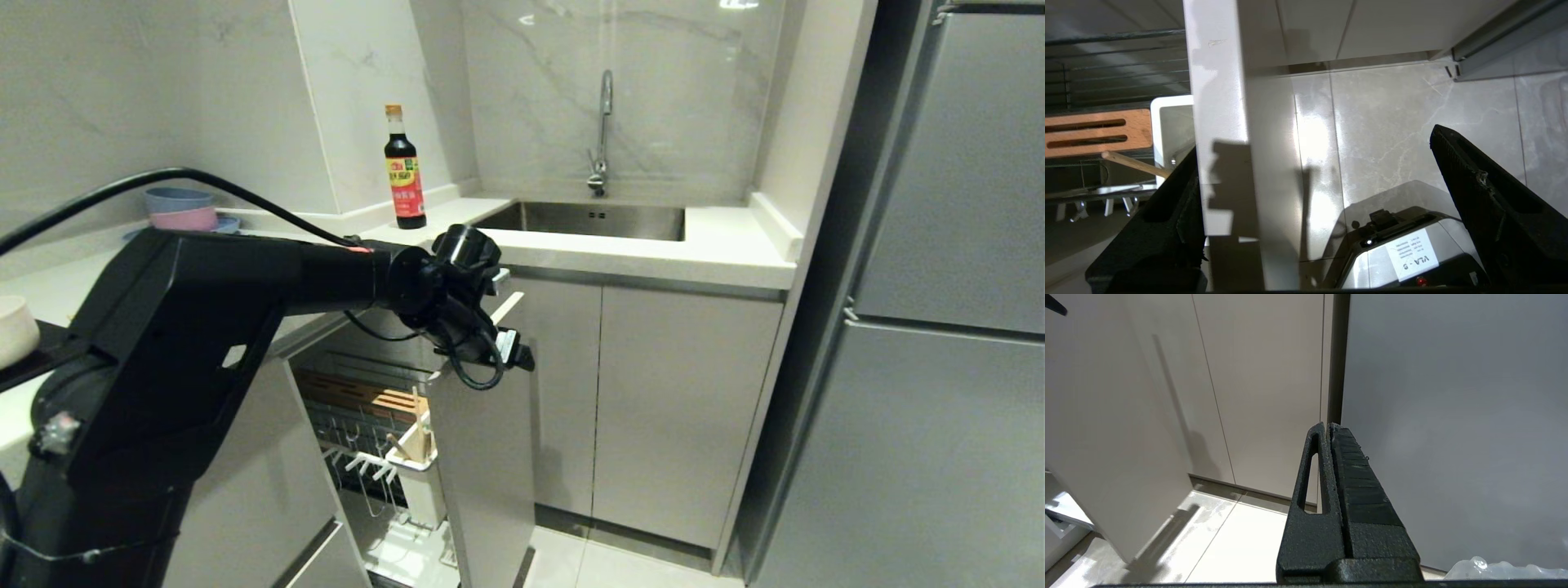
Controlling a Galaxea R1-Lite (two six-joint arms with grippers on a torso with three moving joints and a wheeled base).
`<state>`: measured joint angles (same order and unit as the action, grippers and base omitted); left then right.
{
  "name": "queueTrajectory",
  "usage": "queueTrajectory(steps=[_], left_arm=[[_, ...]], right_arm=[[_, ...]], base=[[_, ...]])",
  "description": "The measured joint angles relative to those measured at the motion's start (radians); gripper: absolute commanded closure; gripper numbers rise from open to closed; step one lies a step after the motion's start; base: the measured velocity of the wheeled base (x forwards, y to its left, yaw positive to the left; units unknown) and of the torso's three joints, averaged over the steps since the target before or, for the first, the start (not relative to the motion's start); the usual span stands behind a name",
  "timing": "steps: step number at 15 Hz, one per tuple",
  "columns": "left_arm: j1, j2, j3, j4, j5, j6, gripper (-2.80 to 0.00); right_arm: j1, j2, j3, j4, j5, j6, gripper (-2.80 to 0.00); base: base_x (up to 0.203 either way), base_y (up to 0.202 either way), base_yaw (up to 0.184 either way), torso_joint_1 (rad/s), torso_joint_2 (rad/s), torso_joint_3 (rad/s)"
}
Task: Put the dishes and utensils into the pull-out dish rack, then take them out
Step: Open the cupboard
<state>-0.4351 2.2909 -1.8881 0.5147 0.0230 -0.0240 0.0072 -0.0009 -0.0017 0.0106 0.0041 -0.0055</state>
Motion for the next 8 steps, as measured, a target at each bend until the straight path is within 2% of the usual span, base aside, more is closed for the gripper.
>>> queueTrajectory(steps=[8], left_arm=[[-0.112, 0.006, 0.0, -0.004, -0.001, -0.035, -2.8]], right_arm=[[0.0, 0.0, 0.0, 0.0, 0.0, 0.0, 0.0]], base=[[0.0, 0.0, 0.0, 0.0, 0.0, 0.0]])
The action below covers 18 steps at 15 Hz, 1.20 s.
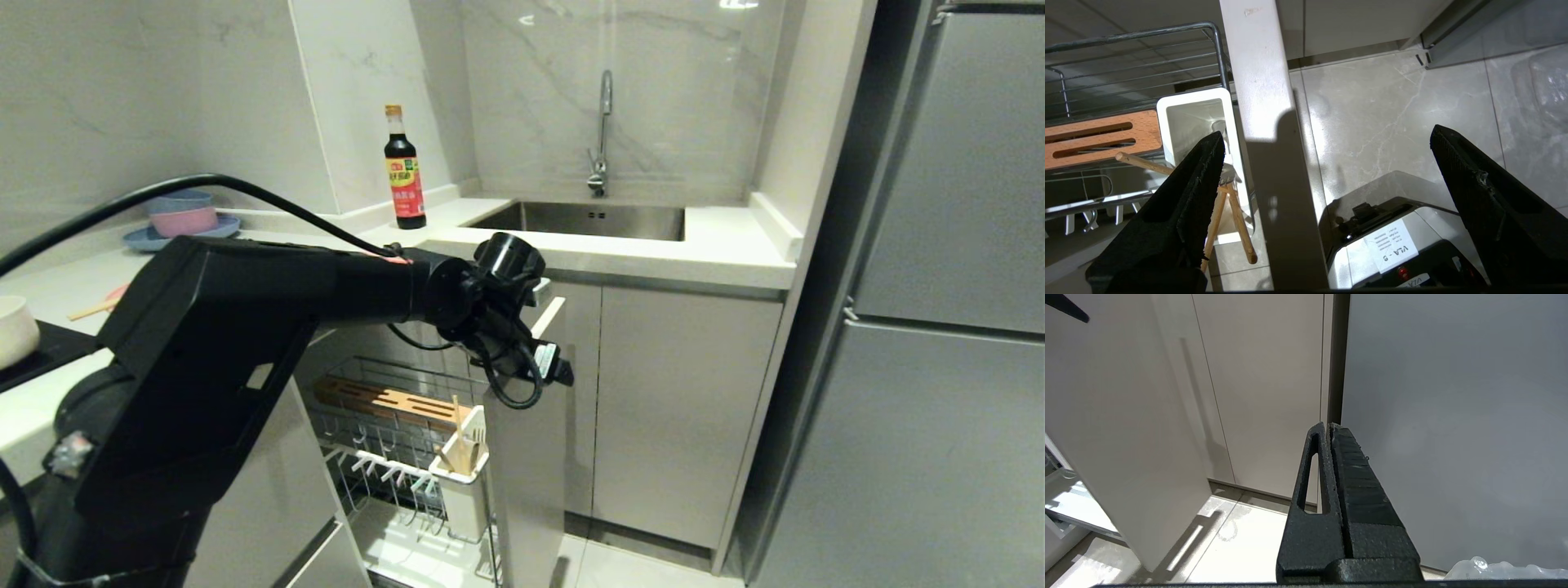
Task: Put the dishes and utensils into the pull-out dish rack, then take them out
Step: Open the cupboard
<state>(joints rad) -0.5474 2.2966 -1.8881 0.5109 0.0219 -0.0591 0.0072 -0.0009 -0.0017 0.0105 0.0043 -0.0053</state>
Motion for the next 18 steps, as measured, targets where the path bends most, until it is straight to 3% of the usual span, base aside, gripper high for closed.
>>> queueTrajectory(steps=[8, 15, 18], left_arm=[[-0.09, -0.001, -0.008, -0.002, 0.001, -0.002, -2.8], [-0.082, -0.047, -0.008, 0.0, 0.044, -0.003, -2.8], [-0.069, -0.094, -0.005, 0.001, 0.097, -0.002, -2.8]], right_arm=[[0.0, 0.0, 0.0, 0.0, 0.0, 0.0, 0.0], [0.0, 0.0, 0.0, 0.0, 0.0, 0.0, 0.0], [0.0, 0.0, 0.0, 0.0, 0.0, 0.0, 0.0]], base=[[0.0, 0.0, 0.0, 0.0, 0.0, 0.0], [0.0, 0.0, 0.0, 0.0, 0.0, 0.0], [0.0, 0.0, 0.0, 0.0, 0.0, 0.0]])
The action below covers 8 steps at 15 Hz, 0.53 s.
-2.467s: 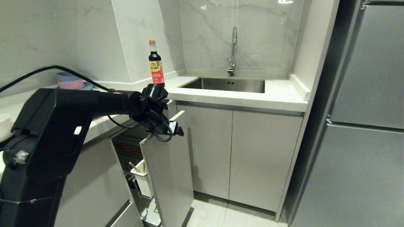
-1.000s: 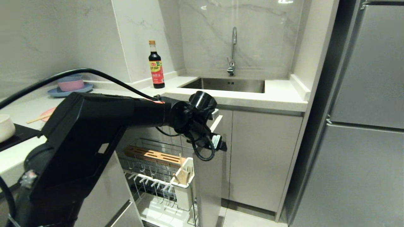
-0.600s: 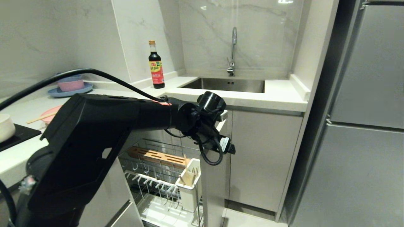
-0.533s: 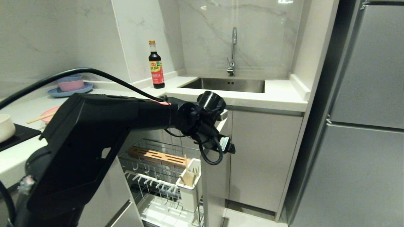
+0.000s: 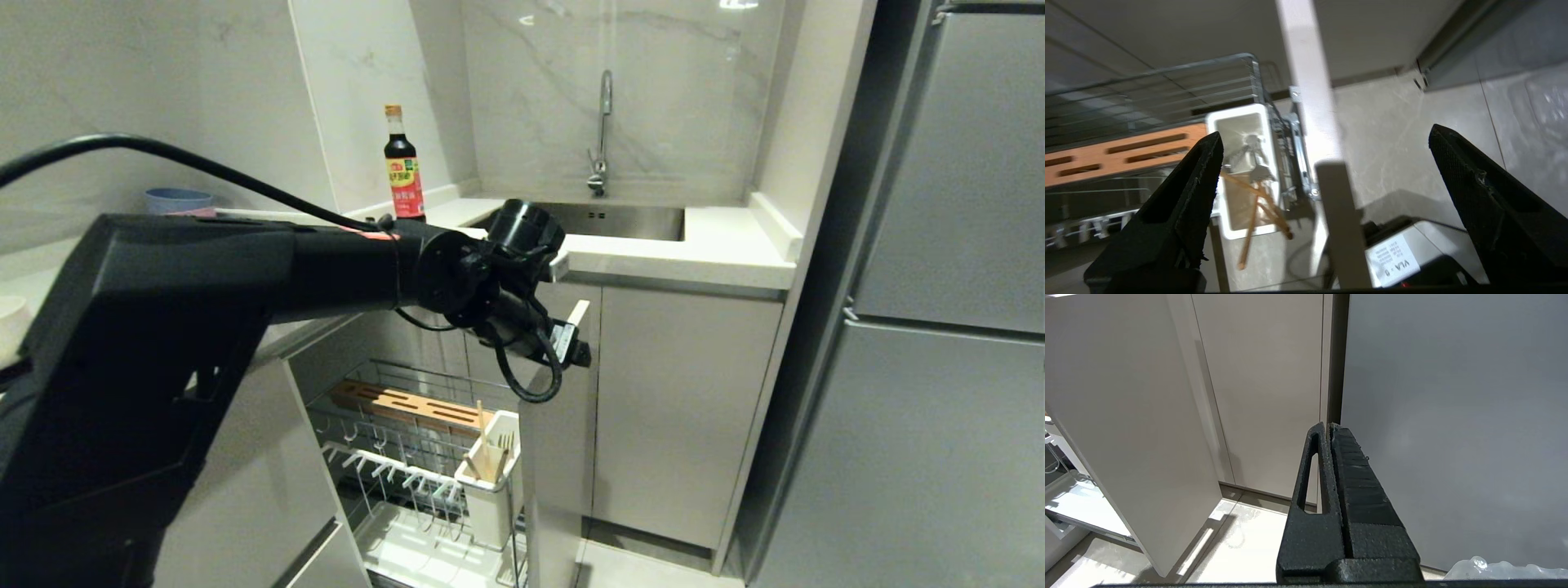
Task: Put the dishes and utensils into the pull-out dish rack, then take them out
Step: Open the cupboard, then pick up the bowl and place it in the cupboard
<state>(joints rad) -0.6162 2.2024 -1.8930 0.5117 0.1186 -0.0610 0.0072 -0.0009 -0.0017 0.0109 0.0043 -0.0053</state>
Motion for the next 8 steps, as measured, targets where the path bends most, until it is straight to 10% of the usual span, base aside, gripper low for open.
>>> queueTrajectory(steps=[2, 3, 8], left_arm=[[0.007, -0.056, 0.002, 0.0, 0.039, 0.001, -2.8], [0.01, -0.087, 0.007, 0.0, 0.052, 0.002, 0.0], [0.038, -0.302, 0.094, 0.002, 0.138, 0.0, 0.0]], right_arm=[[0.0, 0.0, 0.0, 0.0, 0.0, 0.0, 0.0], [0.0, 0.0, 0.0, 0.0, 0.0, 0.0, 0.0], [0.0, 0.0, 0.0, 0.0, 0.0, 0.0, 0.0]], base=[[0.0, 0.0, 0.0, 0.0, 0.0, 0.0], [0.0, 0.0, 0.0, 0.0, 0.0, 0.0], [0.0, 0.0, 0.0, 0.0, 0.0, 0.0]])
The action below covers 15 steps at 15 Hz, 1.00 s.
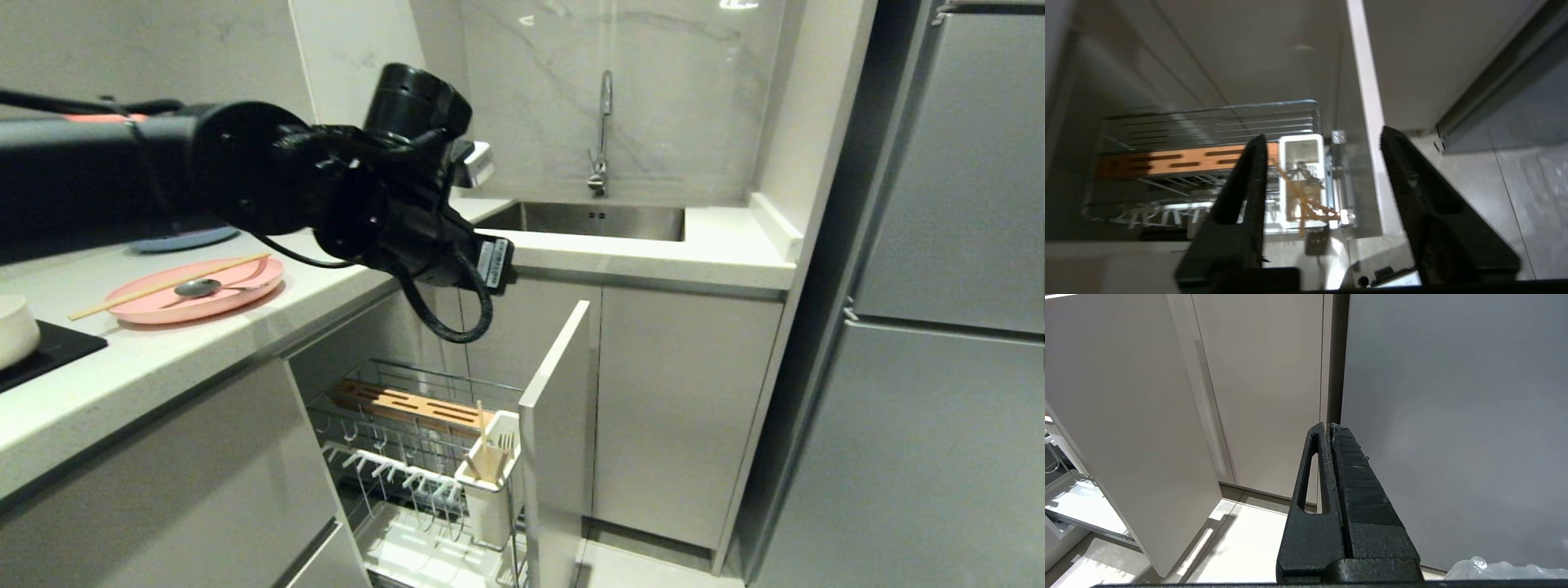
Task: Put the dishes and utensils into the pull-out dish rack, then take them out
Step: Pick up the bowl and place it in the cupboard
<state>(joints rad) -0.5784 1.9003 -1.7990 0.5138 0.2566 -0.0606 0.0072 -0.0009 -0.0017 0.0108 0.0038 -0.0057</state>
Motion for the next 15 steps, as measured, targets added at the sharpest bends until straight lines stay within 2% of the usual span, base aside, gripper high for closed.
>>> queueTrajectory(steps=[3, 6, 8, 11, 12, 15], left_arm=[[0.027, -0.164, 0.084, -0.001, 0.033, -0.014, 0.0], [0.089, -0.375, 0.186, -0.001, 0.043, -0.018, 0.0], [0.185, -0.535, 0.256, -0.001, 0.038, -0.017, 0.0], [0.416, -0.771, 0.361, -0.001, -0.019, -0.014, 0.0], [0.469, -0.849, 0.408, -0.002, -0.044, -0.011, 0.0], [0.549, -1.09, 0.613, -0.014, -0.081, 0.024, 0.0]], right_arm=[[0.0, 0.0, 0.0, 0.0, 0.0, 0.0, 0.0], [0.0, 0.0, 0.0, 0.0, 0.0, 0.0, 0.0], [0.0, 0.0, 0.0, 0.0, 0.0, 0.0, 0.0], [0.0, 0.0, 0.0, 0.0, 0.0, 0.0, 0.0], [0.0, 0.0, 0.0, 0.0, 0.0, 0.0, 0.0], [0.0, 0.0, 0.0, 0.0, 0.0, 0.0, 0.0]], base=[[0.0, 0.0, 0.0, 0.0, 0.0, 0.0], [0.0, 0.0, 0.0, 0.0, 0.0, 0.0], [0.0, 0.0, 0.0, 0.0, 0.0, 0.0], [0.0, 0.0, 0.0, 0.0, 0.0, 0.0], [0.0, 0.0, 0.0, 0.0, 0.0, 0.0], [0.0, 0.0, 0.0, 0.0, 0.0, 0.0]])
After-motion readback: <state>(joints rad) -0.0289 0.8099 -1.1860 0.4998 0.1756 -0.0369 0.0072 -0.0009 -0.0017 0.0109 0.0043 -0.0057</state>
